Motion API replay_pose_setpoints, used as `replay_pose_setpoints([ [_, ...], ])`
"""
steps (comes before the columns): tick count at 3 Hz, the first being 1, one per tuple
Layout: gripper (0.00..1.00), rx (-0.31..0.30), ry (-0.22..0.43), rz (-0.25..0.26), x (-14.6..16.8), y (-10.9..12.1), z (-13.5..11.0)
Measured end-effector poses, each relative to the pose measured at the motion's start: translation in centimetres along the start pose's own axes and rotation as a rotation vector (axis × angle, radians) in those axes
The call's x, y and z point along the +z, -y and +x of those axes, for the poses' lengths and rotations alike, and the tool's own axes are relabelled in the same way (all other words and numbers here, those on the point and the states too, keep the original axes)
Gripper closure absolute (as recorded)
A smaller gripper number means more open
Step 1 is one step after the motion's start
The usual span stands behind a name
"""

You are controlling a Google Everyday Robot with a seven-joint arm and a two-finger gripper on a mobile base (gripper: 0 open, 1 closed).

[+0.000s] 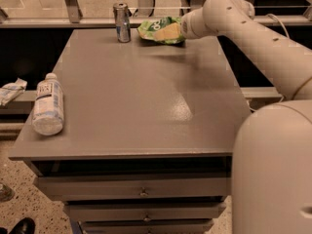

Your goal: Move green rice chip bag near redbull can

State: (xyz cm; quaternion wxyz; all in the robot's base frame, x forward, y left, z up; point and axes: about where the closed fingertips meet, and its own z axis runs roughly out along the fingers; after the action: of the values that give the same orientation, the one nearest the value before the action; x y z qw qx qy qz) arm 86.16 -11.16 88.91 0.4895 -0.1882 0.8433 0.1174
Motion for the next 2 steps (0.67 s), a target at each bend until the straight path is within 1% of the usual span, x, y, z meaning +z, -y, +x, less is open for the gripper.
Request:
replay_pose_setpoints([
  [1, 0.0, -0.013, 0.022, -0.007, -3.6, 1.4, 0.6],
  [2, 0.0, -0.004, 0.066, -0.07, -8.3, 2.9, 1.4],
])
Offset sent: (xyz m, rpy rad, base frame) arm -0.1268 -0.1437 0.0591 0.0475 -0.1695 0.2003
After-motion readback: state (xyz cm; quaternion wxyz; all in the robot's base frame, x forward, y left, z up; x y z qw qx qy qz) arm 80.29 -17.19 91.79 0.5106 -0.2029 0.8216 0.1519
